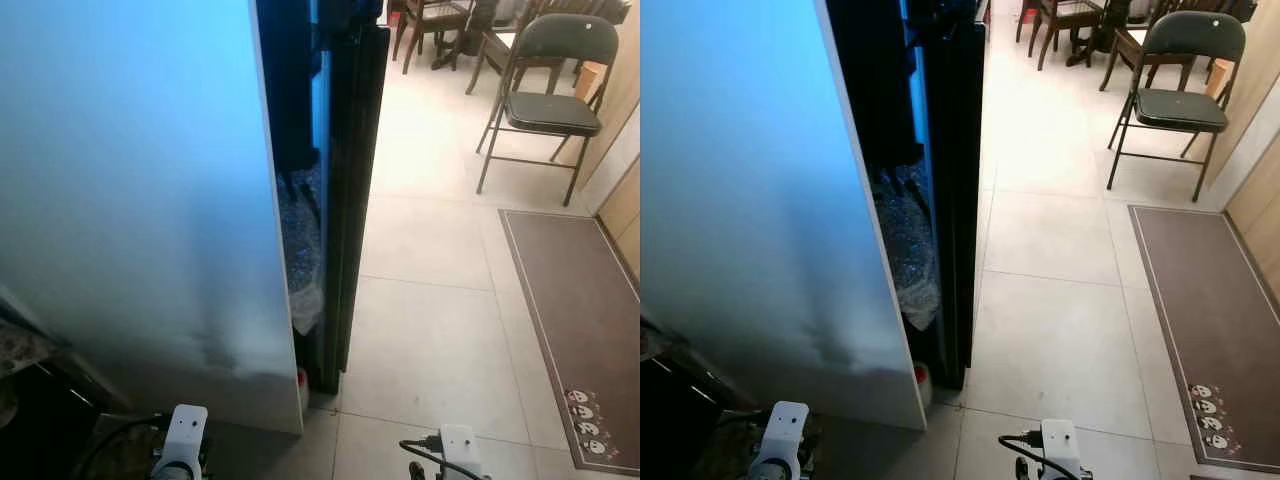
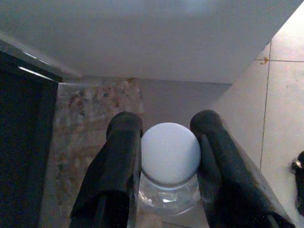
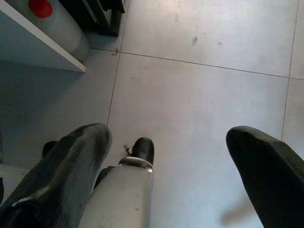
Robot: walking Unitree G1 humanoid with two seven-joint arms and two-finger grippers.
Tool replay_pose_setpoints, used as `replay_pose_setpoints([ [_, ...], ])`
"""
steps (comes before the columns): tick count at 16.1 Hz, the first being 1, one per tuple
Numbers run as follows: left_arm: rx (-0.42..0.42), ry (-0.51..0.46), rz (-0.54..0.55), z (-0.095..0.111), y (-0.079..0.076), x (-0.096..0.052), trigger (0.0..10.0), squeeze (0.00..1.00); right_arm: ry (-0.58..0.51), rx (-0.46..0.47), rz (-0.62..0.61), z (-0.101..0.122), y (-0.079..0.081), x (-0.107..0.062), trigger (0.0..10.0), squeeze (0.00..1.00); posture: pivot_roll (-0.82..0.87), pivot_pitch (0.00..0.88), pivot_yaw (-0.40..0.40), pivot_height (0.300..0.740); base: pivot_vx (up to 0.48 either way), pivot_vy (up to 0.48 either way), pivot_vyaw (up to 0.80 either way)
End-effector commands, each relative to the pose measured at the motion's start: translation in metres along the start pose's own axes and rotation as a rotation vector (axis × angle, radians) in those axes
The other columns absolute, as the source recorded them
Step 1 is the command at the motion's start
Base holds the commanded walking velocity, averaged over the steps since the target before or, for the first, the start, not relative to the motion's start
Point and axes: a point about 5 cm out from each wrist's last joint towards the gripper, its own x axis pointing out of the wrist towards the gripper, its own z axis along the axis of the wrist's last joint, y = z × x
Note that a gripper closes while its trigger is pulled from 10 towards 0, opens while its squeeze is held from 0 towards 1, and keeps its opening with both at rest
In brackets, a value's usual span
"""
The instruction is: Restocking fridge
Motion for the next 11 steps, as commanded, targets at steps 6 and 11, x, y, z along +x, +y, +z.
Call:
replay_pose_setpoints([
  [6, -0.026, 0.005, 0.019, -0.0006, 0.0054, 0.0001, 10.0, 0.00, -0.014, 0.010, 0.008, 0.0025, 0.0011, 0.0003, 10.0, 0.00, 0.03, 0.000, 0.022, 0.740, 0.285, 0.000, 0.00],
  [11, -0.028, 0.009, 0.022, -0.0024, 0.0051, -0.0006, 10.0, 0.00, -0.016, 0.008, 0.011, 0.0021, 0.0009, 0.0001, 10.0, 0.00, 0.02, 0.000, 0.020, 0.740, 0.246, 0.000, 0.00],
])
